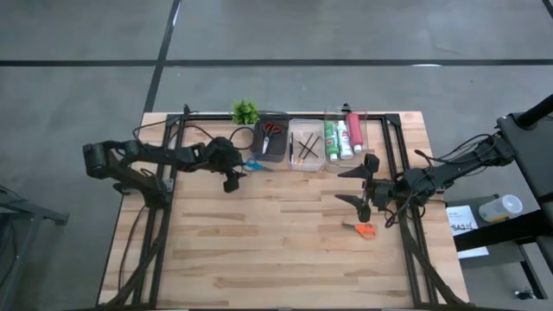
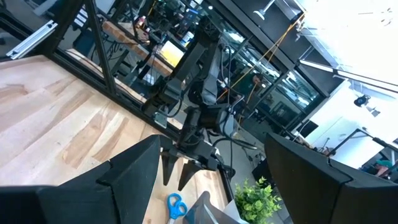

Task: Pick & Place Paint Supplies
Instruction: Put the blue scissors into the black bin

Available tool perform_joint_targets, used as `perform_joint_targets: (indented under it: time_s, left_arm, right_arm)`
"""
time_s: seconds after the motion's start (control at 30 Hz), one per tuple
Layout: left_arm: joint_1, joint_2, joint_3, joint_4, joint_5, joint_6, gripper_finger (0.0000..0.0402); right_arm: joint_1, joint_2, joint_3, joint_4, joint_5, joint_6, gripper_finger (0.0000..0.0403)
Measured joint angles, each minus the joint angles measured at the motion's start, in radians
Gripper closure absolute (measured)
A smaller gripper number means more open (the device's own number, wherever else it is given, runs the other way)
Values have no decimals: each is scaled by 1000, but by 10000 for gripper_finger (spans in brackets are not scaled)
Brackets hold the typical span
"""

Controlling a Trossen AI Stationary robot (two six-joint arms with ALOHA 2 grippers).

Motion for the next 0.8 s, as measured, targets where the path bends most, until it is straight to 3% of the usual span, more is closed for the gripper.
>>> perform_joint_targets:
  time_s: [0.63, 0.8]
  left_arm:
    - [1, 212, 46, 105, -4, -19, 191]
    - [-1, 213, 45, 102, -11, -18, 219]
  right_arm:
    - [0, 0, 0, -1, 0, 0, 115]
    - [0, 0, 0, -1, 0, -1, 115]
